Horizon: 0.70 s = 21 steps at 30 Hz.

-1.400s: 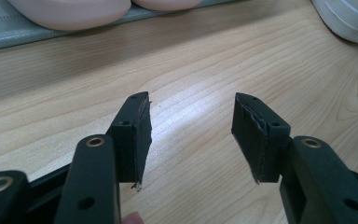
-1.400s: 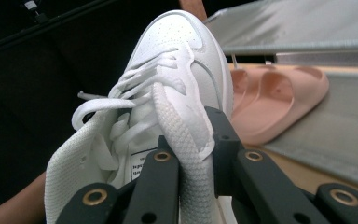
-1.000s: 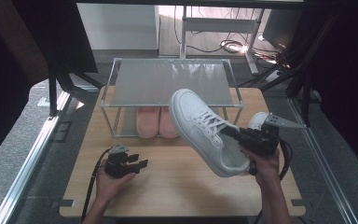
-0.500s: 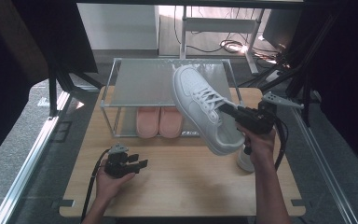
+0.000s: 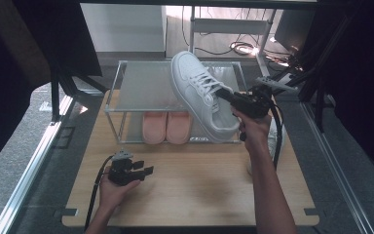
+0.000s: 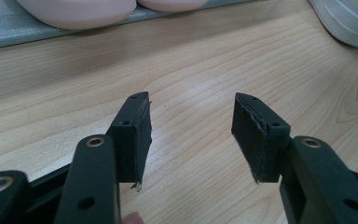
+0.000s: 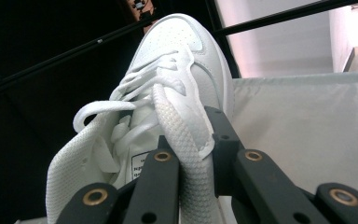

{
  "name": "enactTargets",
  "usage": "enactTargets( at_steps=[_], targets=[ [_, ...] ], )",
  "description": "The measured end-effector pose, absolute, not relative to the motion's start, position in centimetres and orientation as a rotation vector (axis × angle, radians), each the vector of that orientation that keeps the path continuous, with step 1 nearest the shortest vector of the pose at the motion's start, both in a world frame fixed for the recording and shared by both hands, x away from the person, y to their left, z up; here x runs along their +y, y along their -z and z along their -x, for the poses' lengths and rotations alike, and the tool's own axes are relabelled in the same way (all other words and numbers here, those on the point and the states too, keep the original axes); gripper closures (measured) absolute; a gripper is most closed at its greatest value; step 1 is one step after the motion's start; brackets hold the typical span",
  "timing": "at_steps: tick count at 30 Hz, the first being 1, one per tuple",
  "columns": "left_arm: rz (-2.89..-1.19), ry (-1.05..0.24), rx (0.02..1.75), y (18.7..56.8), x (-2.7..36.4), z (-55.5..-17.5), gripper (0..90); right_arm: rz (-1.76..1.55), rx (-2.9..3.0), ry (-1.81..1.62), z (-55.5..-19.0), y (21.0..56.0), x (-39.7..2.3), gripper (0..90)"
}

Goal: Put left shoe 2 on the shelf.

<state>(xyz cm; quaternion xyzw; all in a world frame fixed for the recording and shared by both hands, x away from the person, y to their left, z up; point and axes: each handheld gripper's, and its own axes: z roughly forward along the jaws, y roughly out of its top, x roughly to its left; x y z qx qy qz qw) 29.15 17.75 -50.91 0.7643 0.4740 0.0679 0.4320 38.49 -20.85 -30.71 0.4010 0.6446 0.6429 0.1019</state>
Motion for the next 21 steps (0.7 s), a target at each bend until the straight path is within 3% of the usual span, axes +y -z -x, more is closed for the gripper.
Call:
enactTargets(
  at_steps=[21],
  targets=[
    [-1.900,-0.143,1.179,51.1,17.9,-29.3,48.0,-1.392,1.840,-1.787,-44.8,30.5,-14.2,82.9]
  ],
)
